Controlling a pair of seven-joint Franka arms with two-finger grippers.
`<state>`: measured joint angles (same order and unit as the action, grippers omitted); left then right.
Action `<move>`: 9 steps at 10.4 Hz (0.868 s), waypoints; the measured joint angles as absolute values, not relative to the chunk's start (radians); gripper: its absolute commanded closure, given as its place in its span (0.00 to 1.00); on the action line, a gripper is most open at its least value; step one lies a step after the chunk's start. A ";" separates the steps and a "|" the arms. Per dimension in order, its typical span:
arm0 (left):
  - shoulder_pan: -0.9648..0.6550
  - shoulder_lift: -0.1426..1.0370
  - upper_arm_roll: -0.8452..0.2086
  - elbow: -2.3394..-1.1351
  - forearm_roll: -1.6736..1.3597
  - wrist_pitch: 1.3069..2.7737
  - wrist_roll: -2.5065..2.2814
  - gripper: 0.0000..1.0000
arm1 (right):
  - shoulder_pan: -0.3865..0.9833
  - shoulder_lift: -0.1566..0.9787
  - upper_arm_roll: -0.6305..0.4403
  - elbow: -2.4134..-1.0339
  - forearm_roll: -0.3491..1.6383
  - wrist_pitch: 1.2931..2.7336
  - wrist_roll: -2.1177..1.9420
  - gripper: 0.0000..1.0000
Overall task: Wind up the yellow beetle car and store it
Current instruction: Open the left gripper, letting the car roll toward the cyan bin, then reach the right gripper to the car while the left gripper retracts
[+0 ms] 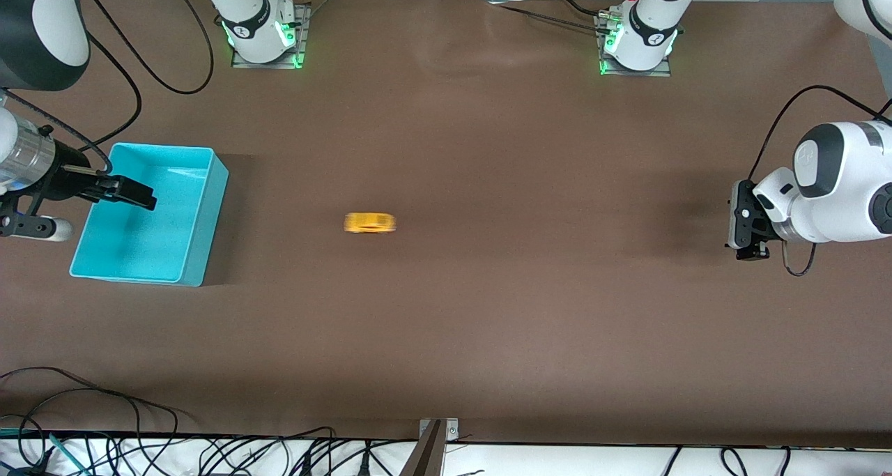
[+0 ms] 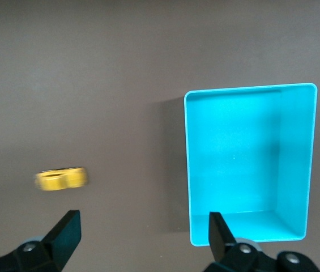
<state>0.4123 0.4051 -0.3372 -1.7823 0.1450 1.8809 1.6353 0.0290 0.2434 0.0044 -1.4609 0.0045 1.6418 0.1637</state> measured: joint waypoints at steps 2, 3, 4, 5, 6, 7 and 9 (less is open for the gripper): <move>0.412 0.405 -0.393 -1.758 0.145 1.810 1.527 0.00 | 0.029 0.246 0.005 -1.467 0.005 1.642 0.163 0.00; 0.411 0.404 -0.414 -1.740 0.145 1.778 1.485 0.00 | 0.030 0.248 0.007 -1.470 0.005 1.642 0.163 0.00; 0.411 0.404 -0.429 -1.718 0.145 1.748 1.449 0.00 | 0.032 0.251 0.011 -1.478 0.005 1.643 0.158 0.00; 0.412 0.401 -0.444 -1.695 0.145 1.712 1.402 0.00 | 0.036 0.253 0.014 -1.495 0.005 1.649 0.135 0.00; 0.412 0.393 -0.463 -1.668 0.145 1.663 1.325 0.00 | 0.043 0.256 0.014 -1.522 0.005 1.675 0.083 0.00; 0.413 0.376 -0.486 -1.633 0.145 1.606 1.222 0.00 | 0.048 0.259 0.015 -1.556 0.004 1.709 0.007 0.00; 0.412 0.330 -0.537 -1.561 0.145 1.503 1.008 0.00 | 0.052 0.264 0.015 -1.633 0.004 1.789 -0.217 0.00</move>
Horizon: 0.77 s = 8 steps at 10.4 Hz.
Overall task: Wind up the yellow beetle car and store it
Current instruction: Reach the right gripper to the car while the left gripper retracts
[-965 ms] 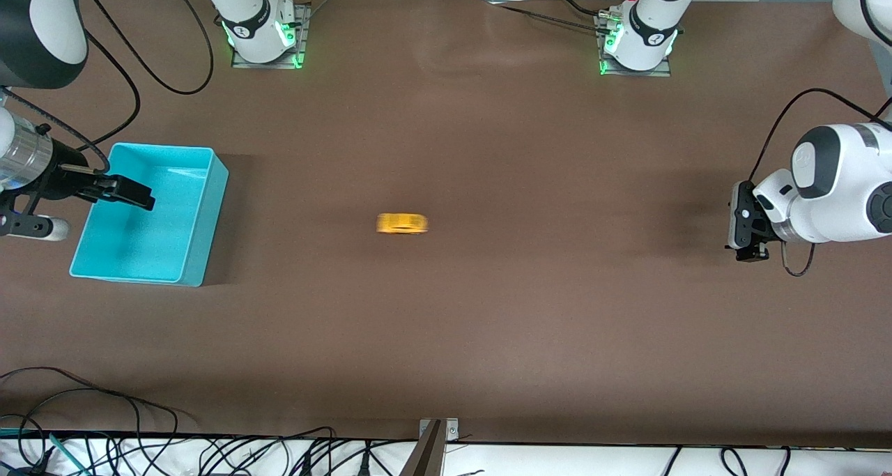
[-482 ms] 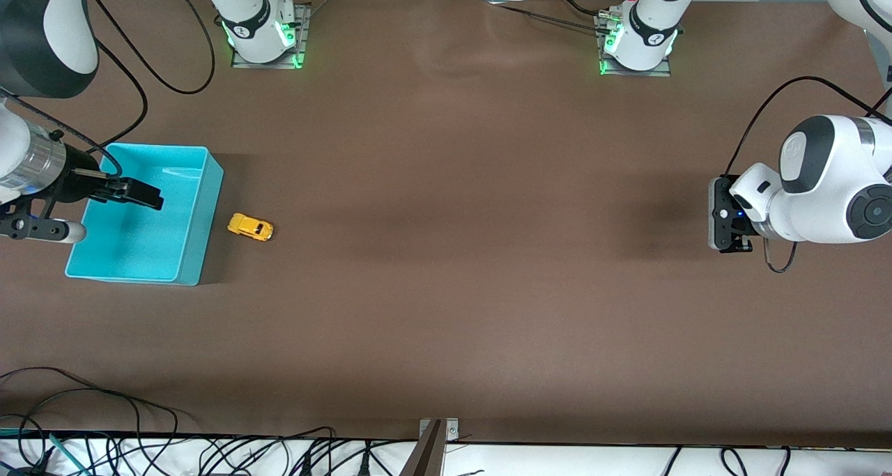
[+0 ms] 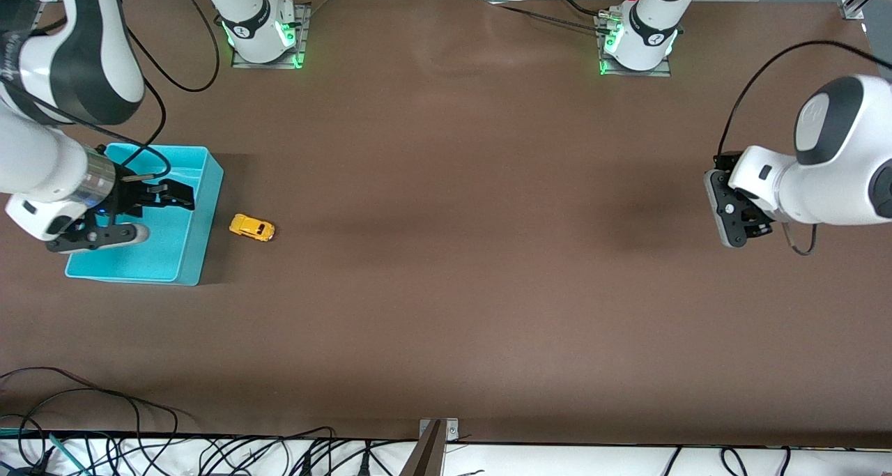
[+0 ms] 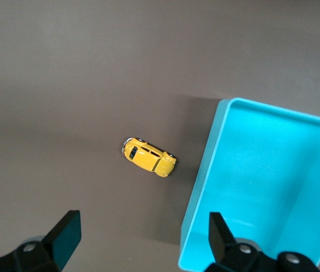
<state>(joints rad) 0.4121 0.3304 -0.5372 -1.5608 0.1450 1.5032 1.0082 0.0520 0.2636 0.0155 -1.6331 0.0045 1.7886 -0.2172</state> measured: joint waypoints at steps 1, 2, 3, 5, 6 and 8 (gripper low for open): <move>0.412 0.311 -0.558 -1.525 0.145 1.467 0.908 0.00 | 0.052 0.266 0.016 -1.676 0.005 1.843 -0.332 0.00; 0.408 0.290 -0.572 -1.493 0.145 1.444 0.810 0.00 | 0.052 0.269 0.016 -1.727 0.004 1.900 -0.433 0.00; 0.387 0.262 -0.568 -1.476 0.142 1.435 0.713 0.00 | 0.053 0.270 0.021 -1.785 0.004 1.968 -0.531 0.00; 0.224 0.190 -0.430 -1.468 0.093 1.429 0.544 0.00 | 0.055 0.275 0.037 -1.923 0.004 2.166 -0.755 0.00; 0.100 0.161 -0.303 -1.468 0.062 1.429 0.494 0.00 | 0.055 0.284 0.039 -1.981 0.004 2.247 -0.861 0.00; -0.055 0.138 -0.100 -1.470 0.046 1.522 0.472 0.00 | 0.054 0.316 0.038 -2.025 0.004 2.328 -1.067 0.00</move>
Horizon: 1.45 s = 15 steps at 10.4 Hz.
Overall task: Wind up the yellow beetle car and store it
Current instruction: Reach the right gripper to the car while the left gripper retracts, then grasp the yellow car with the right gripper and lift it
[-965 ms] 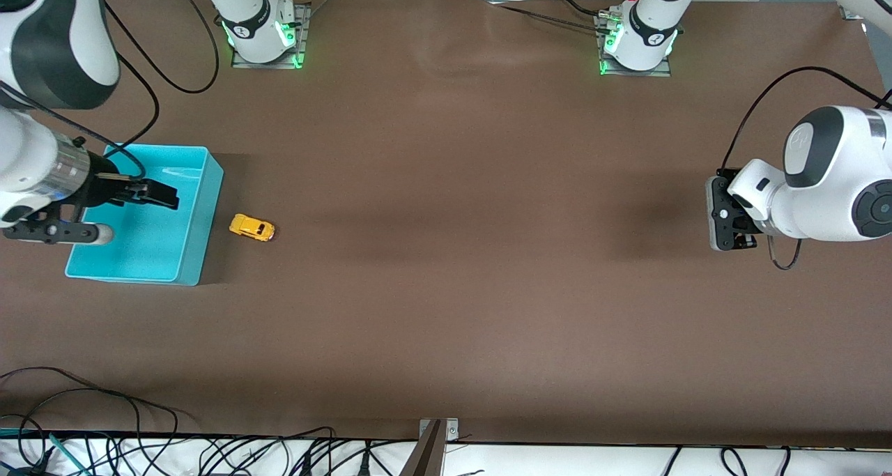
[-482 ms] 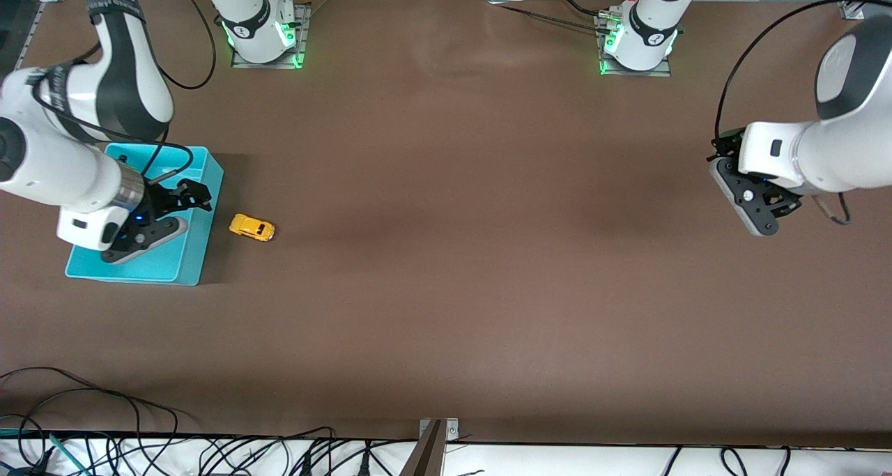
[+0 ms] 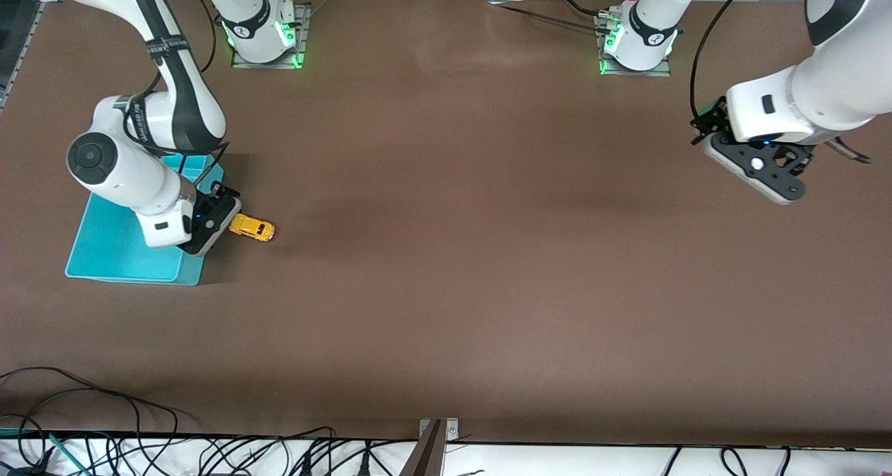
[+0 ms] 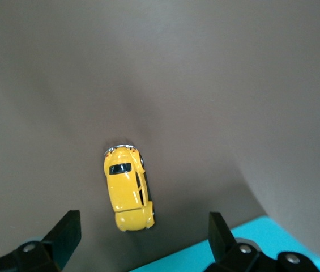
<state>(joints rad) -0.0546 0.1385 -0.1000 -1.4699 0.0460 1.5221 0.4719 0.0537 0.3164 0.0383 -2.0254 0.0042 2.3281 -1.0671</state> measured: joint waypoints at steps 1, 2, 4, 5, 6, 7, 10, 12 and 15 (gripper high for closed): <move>-0.063 0.133 -0.068 -1.472 0.042 1.557 0.452 0.00 | 0.052 0.339 0.038 -2.030 0.004 2.354 -1.154 0.00; -0.063 0.121 -0.057 -1.481 0.041 1.566 0.374 0.00 | 0.052 0.362 0.038 -2.035 0.004 2.382 -1.215 0.00; -0.061 0.081 -0.054 -1.517 0.041 1.567 0.213 0.00 | 0.053 0.399 0.038 -2.056 0.004 2.454 -1.302 0.00; -0.049 0.067 -0.058 -1.529 0.041 1.568 0.186 0.00 | 0.053 0.416 0.038 -2.066 0.004 2.479 -1.318 0.00; -0.028 0.056 -0.068 -1.538 0.041 1.568 0.174 0.00 | 0.053 0.429 0.038 -2.071 0.004 2.493 -1.324 0.00; -0.015 0.043 -0.072 -1.551 0.041 1.569 0.148 0.00 | 0.053 0.438 0.039 -2.072 0.004 2.502 -1.326 0.00; -0.011 0.020 -0.090 -1.580 0.040 1.569 0.070 0.00 | 0.053 0.442 0.043 -2.121 0.004 2.555 -1.327 0.11; -0.011 0.020 -0.096 -1.580 -0.009 1.569 0.052 0.00 | 0.053 0.446 0.052 -2.149 0.004 2.607 -1.327 0.65; -0.011 0.020 -0.097 -1.581 -0.028 1.564 0.043 0.00 | 0.053 0.447 0.057 -2.160 0.005 2.624 -1.327 1.00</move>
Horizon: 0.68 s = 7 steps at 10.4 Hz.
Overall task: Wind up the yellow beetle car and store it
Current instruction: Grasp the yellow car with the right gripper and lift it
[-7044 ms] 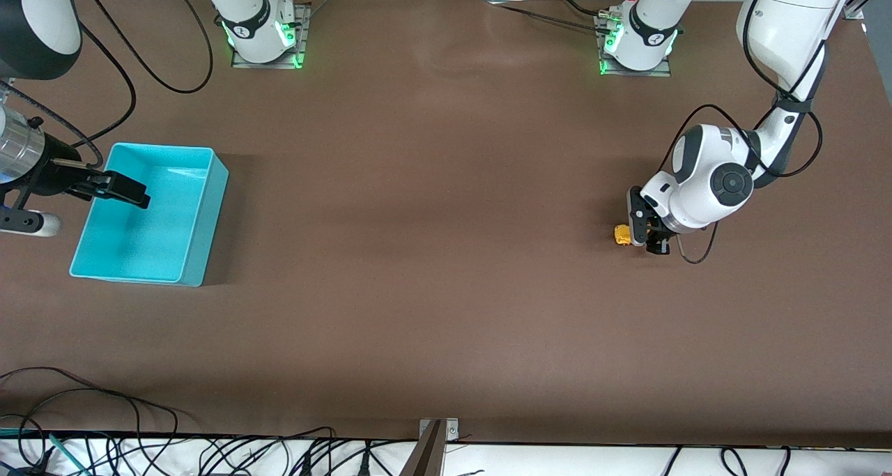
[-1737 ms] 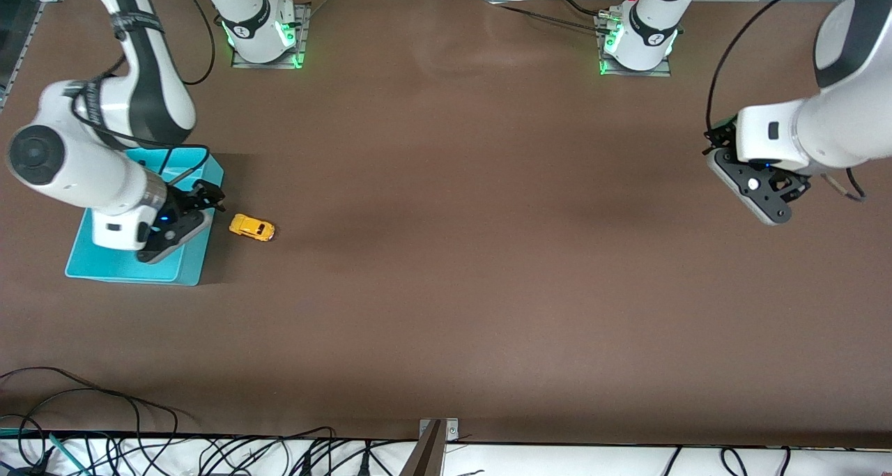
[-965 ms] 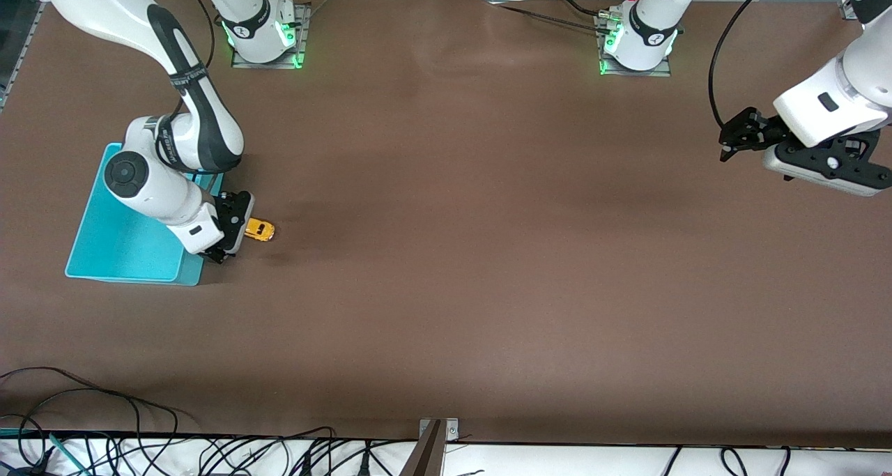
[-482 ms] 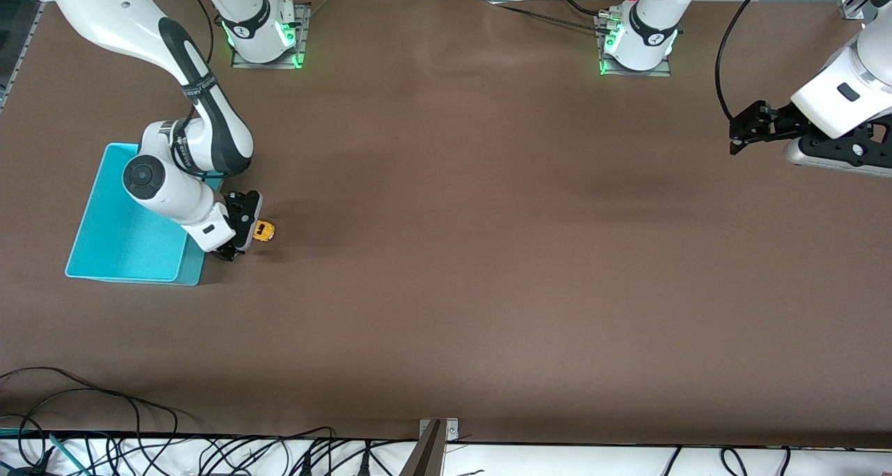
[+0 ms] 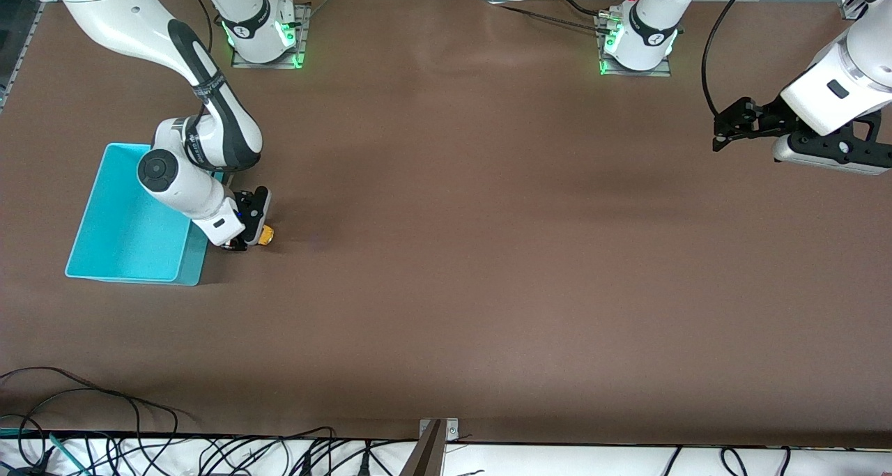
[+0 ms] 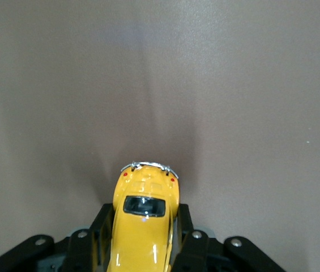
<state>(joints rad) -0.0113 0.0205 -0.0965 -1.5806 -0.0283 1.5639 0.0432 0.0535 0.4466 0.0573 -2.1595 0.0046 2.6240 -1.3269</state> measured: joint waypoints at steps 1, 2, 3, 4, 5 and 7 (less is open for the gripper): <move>-0.011 0.020 -0.097 -1.581 -0.028 1.558 0.042 0.00 | 0.053 0.446 0.057 -2.159 0.005 2.625 -1.327 1.00; -0.011 0.020 -0.097 -1.581 -0.028 1.555 0.042 0.00 | 0.053 0.442 0.057 -2.157 0.005 2.626 -1.327 1.00; -0.011 0.020 -0.097 -1.582 -0.028 1.553 0.042 0.00 | 0.053 0.422 0.057 -2.151 0.005 2.610 -1.316 1.00; -0.011 0.020 -0.097 -1.582 -0.028 1.552 0.042 0.00 | 0.053 0.383 0.059 -2.135 0.005 2.544 -1.287 1.00; -0.011 0.020 -0.096 -1.582 -0.028 1.552 0.042 0.00 | 0.054 0.332 0.061 -2.108 0.005 2.445 -1.255 1.00; -0.011 0.020 -0.097 -1.583 -0.028 1.551 0.041 0.00 | 0.053 0.227 0.039 -2.059 0.005 2.286 -1.220 1.00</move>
<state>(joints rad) -0.0112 0.0205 -0.0965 -1.5833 -0.0283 1.5515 0.0413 0.0534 0.2269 0.0393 -2.0593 0.0046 2.2864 -1.2198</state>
